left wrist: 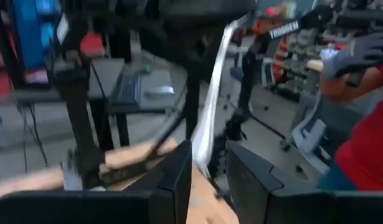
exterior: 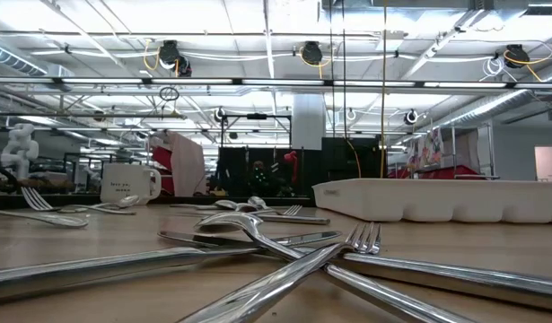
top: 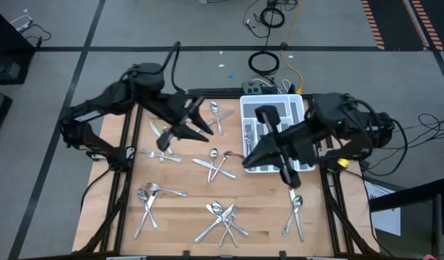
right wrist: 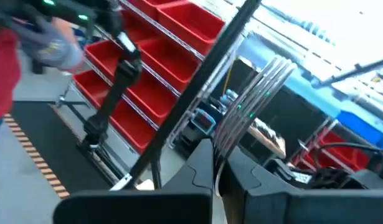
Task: Sort silverware
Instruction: Put the silver fork into the silverware tray
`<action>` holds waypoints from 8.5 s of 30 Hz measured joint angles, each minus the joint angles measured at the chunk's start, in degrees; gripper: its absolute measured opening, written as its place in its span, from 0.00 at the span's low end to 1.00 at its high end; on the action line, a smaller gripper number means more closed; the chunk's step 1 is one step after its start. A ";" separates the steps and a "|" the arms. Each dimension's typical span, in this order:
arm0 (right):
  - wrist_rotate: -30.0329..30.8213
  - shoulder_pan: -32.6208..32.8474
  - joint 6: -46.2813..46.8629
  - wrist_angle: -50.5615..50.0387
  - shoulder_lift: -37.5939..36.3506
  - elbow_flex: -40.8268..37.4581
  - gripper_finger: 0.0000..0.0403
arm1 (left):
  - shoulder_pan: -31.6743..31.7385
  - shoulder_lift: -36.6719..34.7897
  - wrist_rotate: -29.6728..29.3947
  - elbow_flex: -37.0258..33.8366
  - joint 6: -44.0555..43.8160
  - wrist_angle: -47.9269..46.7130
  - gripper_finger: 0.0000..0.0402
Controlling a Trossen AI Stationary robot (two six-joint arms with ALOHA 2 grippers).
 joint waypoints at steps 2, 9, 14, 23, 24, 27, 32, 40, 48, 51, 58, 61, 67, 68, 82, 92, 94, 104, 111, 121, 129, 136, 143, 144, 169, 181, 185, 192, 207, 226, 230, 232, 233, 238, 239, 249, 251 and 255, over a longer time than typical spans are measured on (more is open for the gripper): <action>0.94 -0.70 1.54 0.87 0.65 0.00 0.00 | 0.04 0.00 -0.01 -2.85 -0.04 6.25 0.25; 10.38 -2.77 3.91 1.46 1.84 -0.09 0.00 | 0.04 0.00 -2.67 -7.30 -0.11 12.07 0.25; 10.10 -4.16 5.40 2.03 1.84 -0.09 0.00 | 0.04 -0.02 -4.82 -7.50 -0.13 12.03 0.26; 10.13 -5.66 5.57 2.01 1.86 -0.09 0.00 | 0.04 -0.02 -8.47 -7.50 -0.07 11.94 0.26; 10.12 -5.83 5.55 2.02 1.88 -0.09 0.00 | 0.04 -0.02 -8.55 -7.50 -0.07 11.94 0.26; 10.13 -6.14 5.50 2.05 1.88 -0.09 0.00 | 0.04 -0.02 -8.84 -7.50 -0.07 11.81 0.25; 10.33 -6.19 6.20 1.98 1.88 -0.09 0.00 | 0.04 -0.02 -9.83 -7.50 0.60 11.80 0.11; 11.52 -6.28 9.00 0.40 1.88 -0.02 0.01 | -0.08 -0.02 -15.41 -7.50 3.48 10.07 0.01; 32.17 -6.27 14.56 -3.36 0.50 -0.09 0.15 | -0.49 -0.13 -40.40 -7.39 1.81 6.16 0.00; 42.24 -6.14 15.38 -5.26 -0.61 -0.09 0.25 | -1.11 -0.02 -51.33 -7.40 1.83 3.81 0.00; 51.09 -5.93 24.37 -8.44 -1.38 0.02 0.39 | -3.10 1.21 -80.73 -7.41 0.98 -0.49 0.00; 57.26 -6.38 34.81 -9.49 -1.24 -0.03 0.40 | -4.00 3.42 -92.06 -7.52 1.36 -2.88 0.00; 60.58 -9.25 56.81 -13.78 -1.20 0.02 0.39 | -6.02 10.09 -102.58 -7.41 4.67 -4.05 0.00; 60.23 -10.16 60.17 -15.29 -1.20 0.02 0.39 | -6.38 11.69 -104.63 -7.51 5.59 -4.86 0.00; 43.04 -22.97 99.48 -47.85 -3.37 -0.02 0.41 | -7.48 24.74 -128.71 -7.50 5.62 -14.20 0.00; 27.25 -36.47 101.82 -44.04 -1.18 -0.02 0.38 | -7.56 25.31 -128.69 -7.50 -0.16 -14.69 0.00; 23.30 -37.89 100.12 -39.19 0.08 -0.02 0.38 | -7.56 25.31 -128.69 -7.50 -0.24 -14.45 0.00; 11.23 -39.59 98.37 -31.17 6.71 -0.02 0.38 | -7.52 25.31 -128.68 -7.50 -0.31 -14.67 0.00; 8.94 -39.56 98.39 -31.17 8.22 -0.04 0.38 | -7.48 25.31 -128.67 -7.50 -1.61 -16.46 0.00; 5.36 -39.56 98.37 -34.85 8.22 -0.04 0.27 | -7.45 25.31 -128.67 -7.50 -1.66 -17.06 0.00; 5.48 -39.94 96.87 -34.77 8.22 -0.04 0.09 | -7.45 25.31 -128.61 -7.50 -1.67 -17.00 0.00; 5.83 -39.96 93.43 -34.58 8.22 -0.04 0.01 | -7.50 25.31 -128.61 -7.50 -1.68 -16.90 0.00; 6.17 -39.80 90.40 -34.58 8.22 -0.04 0.00 | -7.46 25.24 -125.67 -7.48 -1.57 -16.58 0.05; 6.39 -39.80 90.07 -34.60 8.22 -0.04 0.00 | -7.45 25.20 -123.08 -7.45 -1.57 -16.62 0.06; 8.30 -49.27 60.65 -41.61 7.15 0.07 0.00 | -8.33 14.88 -46.94 -7.50 -8.45 -21.56 0.31; 2.37 -56.35 24.67 -61.04 6.82 0.02 0.00 | -7.89 6.01 -31.21 -7.50 -3.05 -27.85 0.31; 2.36 -56.35 14.91 -63.40 7.14 0.02 0.00 | -7.76 3.51 -31.23 -7.48 -3.04 -27.78 0.31; -3.13 -54.60 5.92 -63.43 12.51 0.02 0.00 | -6.88 -0.04 -31.25 -7.46 -3.02 -28.55 0.31; -10.57 -53.36 0.15 -63.49 24.44 -0.09 0.00 | -5.03 -12.12 -29.79 -7.46 -6.00 -30.20 0.31; -9.47 -53.81 -4.66 -61.44 27.28 -13.58 0.00 | -5.03 -20.57 -33.03 -7.46 -5.50 -30.13 0.31; -11.30 -53.18 -4.33 -58.93 27.28 -16.77 0.00 | -5.03 -20.57 -33.43 -7.46 -4.35 -30.14 0.31; -13.12 -52.69 -4.53 -59.55 27.27 -16.99 0.00 | -5.03 -20.57 -33.98 -7.46 -4.33 -30.14 0.31; -13.27 -52.50 -4.55 -60.24 27.13 -16.96 0.00 | -5.03 -20.57 -34.63 -7.46 -4.31 -30.14 0.31; -12.43 -52.48 -4.77 -62.07 23.85 -16.96 0.00 | -5.01 -20.57 -35.81 -7.46 -4.37 -30.18 0.31; -12.40 -52.50 -5.00 -61.48 22.98 -16.92 0.00 | -5.01 -20.57 -35.82 -7.46 -4.37 -30.18 0.31; -12.29 -52.22 -5.23 -54.08 24.69 -16.87 0.00 | -5.01 -20.57 -36.09 -7.46 -4.15 -30.20 0.31; -12.37 -52.21 -5.40 -53.81 26.08 -16.98 0.00 | -5.01 -20.57 -36.10 -7.46 -4.15 -30.20 0.31; -12.75 -52.20 -6.75 -52.95 28.22 -16.94 0.00 | -5.03 -20.57 -36.54 -7.46 -4.17 -30.22 0.31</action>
